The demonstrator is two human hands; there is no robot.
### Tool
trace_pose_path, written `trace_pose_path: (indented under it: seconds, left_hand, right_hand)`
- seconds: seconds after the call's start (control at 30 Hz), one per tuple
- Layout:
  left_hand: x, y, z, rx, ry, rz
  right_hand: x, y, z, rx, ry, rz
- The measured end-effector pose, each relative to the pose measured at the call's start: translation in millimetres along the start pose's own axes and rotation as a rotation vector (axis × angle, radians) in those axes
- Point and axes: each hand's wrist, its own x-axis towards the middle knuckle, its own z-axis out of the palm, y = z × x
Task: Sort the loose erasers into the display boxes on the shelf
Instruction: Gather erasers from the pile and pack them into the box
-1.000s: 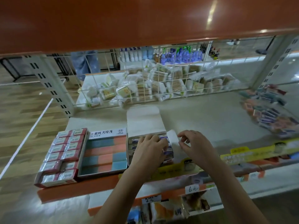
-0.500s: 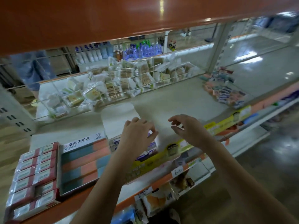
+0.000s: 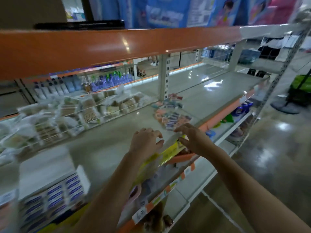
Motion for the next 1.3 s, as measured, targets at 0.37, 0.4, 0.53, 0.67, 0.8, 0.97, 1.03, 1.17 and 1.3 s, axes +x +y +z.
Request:
trace_pose_path:
  seconds: [0.37, 0.4, 0.53, 0.67, 0.8, 0.97, 1.03, 1.17, 1.3]
  left_hand:
    - [122.0, 50.1, 55.0, 0.060, 0.000, -0.105]
    - [134.4, 48.7, 56.9, 0.078, -0.014, -0.119]
    - [179.1, 39.1, 61.9, 0.103, -0.039, -0.162]
    - [224.0, 23.5, 70.3, 0.100, -0.053, -0.185]
    - [260.5, 6.8, 81.0, 0.160, -0.012, -0.195]
    - [284.7, -5.0, 95.6, 0.225, -0.036, -0.211]
    - [290.7, -8.7, 98.8, 0.252, -0.057, -0.223]
    - [296.2, -11.1, 104.4, 0.212, -0.022, -0.251]
    - [295.2, -8.3, 108.9, 0.140, -0.002, -0.308]
  right_hand:
    - [59.3, 125.9, -16.6, -0.055, -0.097, 0.065]
    - [69.8, 132.4, -14.6, -0.066, -0.109, 0.072]
    - [115.6, 154.7, -4.5, -0.062, -0.124, 0.059]
    - [163.3, 175.6, 3.9, -0.040, -0.116, 0.108]
    - [202.9, 186.3, 11.8, -0.002, -0.119, 0.148]
    - [234.6, 195.7, 25.8, 0.019, -0.157, 0.167]
    - [242.8, 199.9, 30.7, 0.020, -0.153, 0.133]
    - [254.3, 209.1, 37.1, 0.101, -0.090, 0.050]
    - [262.2, 224.3, 34.3, 0.221, -0.127, -0.043]
